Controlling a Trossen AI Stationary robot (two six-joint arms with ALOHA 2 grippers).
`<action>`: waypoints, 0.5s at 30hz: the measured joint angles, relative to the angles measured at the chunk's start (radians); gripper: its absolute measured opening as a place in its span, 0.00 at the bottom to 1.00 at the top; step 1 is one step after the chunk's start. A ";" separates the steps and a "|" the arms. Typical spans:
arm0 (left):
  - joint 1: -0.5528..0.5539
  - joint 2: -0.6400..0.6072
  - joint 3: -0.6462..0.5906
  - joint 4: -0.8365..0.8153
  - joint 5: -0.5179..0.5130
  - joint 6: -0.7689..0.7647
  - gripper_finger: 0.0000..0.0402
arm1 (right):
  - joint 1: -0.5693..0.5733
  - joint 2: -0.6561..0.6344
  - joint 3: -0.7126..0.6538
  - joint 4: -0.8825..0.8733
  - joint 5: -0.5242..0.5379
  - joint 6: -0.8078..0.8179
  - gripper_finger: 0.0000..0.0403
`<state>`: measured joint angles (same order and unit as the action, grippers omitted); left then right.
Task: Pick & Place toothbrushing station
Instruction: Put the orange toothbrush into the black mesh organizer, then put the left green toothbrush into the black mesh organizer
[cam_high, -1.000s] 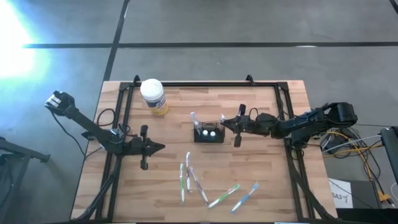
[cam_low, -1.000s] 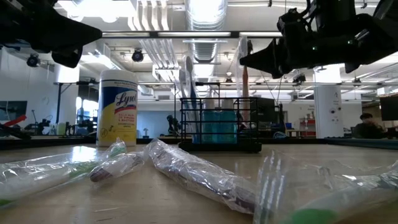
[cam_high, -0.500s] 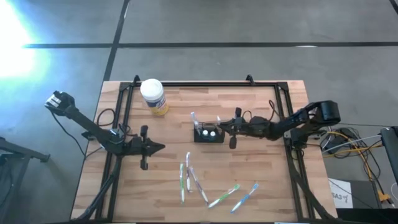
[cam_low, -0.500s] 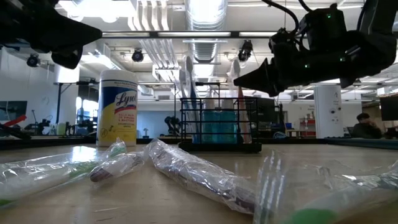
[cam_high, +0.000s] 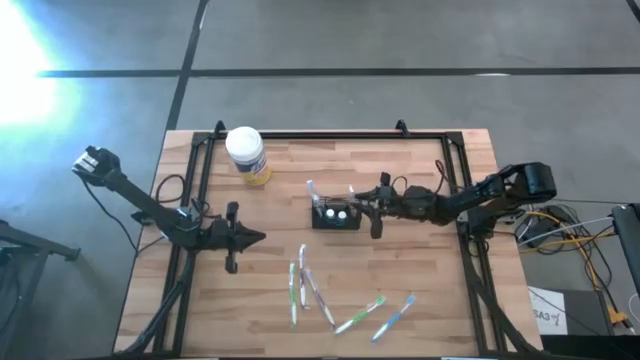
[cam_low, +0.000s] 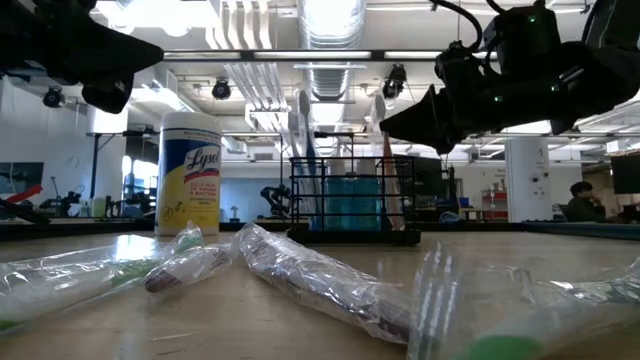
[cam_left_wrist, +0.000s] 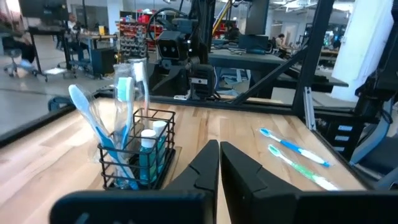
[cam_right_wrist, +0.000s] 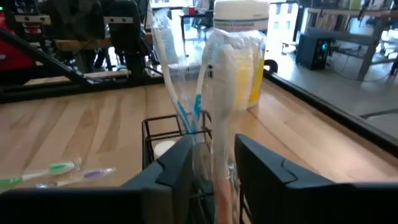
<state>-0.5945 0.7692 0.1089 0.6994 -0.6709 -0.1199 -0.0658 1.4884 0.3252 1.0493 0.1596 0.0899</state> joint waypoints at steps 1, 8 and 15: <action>0.000 0.000 0.000 0.000 0.000 0.022 0.05 | 0.000 -0.013 0.000 -0.005 0.000 -0.012 0.31; 0.001 0.000 0.011 0.000 0.000 0.137 0.03 | 0.000 -0.127 0.001 -0.038 -0.001 -0.091 0.38; 0.004 -0.001 0.111 -0.029 -0.002 0.325 0.01 | 0.000 -0.303 0.002 -0.223 -0.001 -0.109 0.36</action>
<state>-0.5903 0.7685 0.2200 0.6706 -0.6724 0.2048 -0.0658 1.1857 0.3267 0.8260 0.1589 -0.0189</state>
